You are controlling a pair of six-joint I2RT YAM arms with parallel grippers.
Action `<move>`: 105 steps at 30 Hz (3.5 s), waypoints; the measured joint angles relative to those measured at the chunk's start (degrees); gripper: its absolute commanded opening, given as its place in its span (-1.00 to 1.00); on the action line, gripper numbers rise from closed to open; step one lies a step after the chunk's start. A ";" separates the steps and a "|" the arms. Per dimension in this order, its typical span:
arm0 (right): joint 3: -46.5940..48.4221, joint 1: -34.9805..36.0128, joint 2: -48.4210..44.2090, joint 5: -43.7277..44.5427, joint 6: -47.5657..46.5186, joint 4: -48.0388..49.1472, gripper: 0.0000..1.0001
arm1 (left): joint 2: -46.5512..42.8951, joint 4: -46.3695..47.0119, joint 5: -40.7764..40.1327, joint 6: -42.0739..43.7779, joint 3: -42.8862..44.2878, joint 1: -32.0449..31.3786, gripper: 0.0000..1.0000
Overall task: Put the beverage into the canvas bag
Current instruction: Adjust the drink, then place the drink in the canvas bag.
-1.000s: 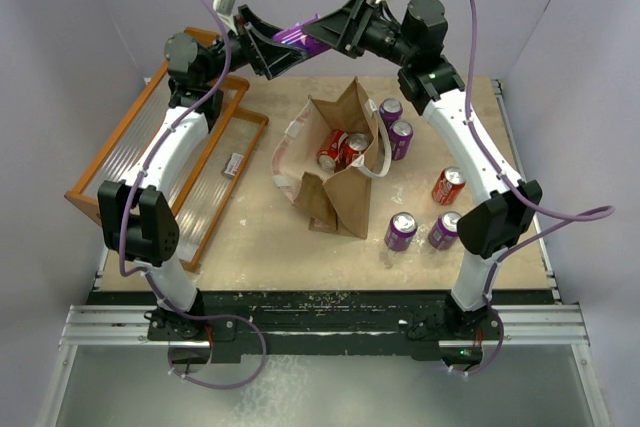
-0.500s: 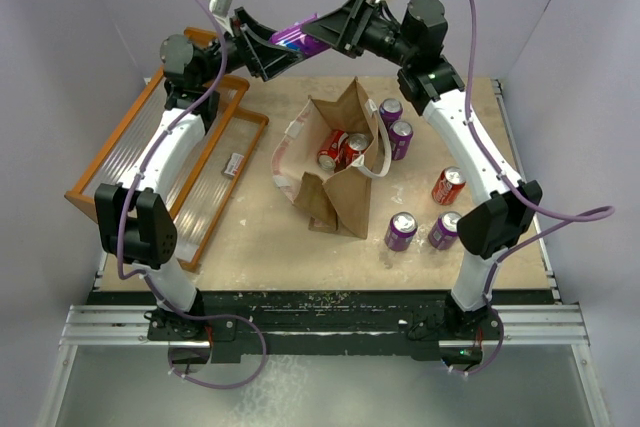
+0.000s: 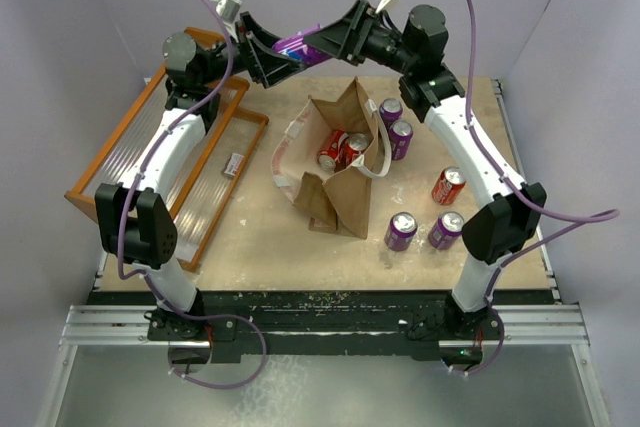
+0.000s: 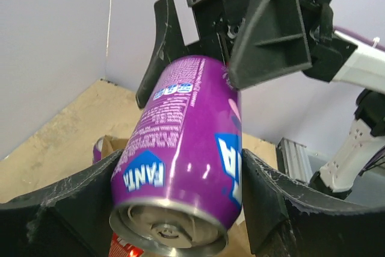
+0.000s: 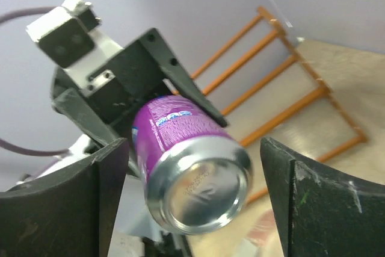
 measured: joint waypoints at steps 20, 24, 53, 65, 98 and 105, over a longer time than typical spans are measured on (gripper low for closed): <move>-7.45 -6.82 -2.36 -2.56 -18.97 -5.14 0.85 | -1.49 -25.62 3.91 23.63 0.90 0.44 -1.00; -4.00 -6.93 -2.62 -1.68 -29.79 -13.18 0.92 | -1.44 -34.71 3.61 34.36 3.45 -1.22 -1.00; -16.02 -10.19 -4.35 19.41 -73.94 -49.29 0.60 | 7.41 -56.89 10.60 73.29 -2.12 -14.60 -1.00; -25.94 -10.08 -6.62 23.89 -77.11 -44.04 0.51 | 8.07 -76.15 5.73 96.76 -2.16 -19.41 -1.00; -33.99 -9.07 -12.72 24.52 -75.32 -32.94 0.47 | 18.97 -21.14 -4.55 58.75 -9.09 -19.67 -1.00; -32.70 -8.96 -12.68 24.02 -74.38 -32.98 0.47 | 19.39 -14.08 -4.26 56.11 -10.47 -19.67 -1.00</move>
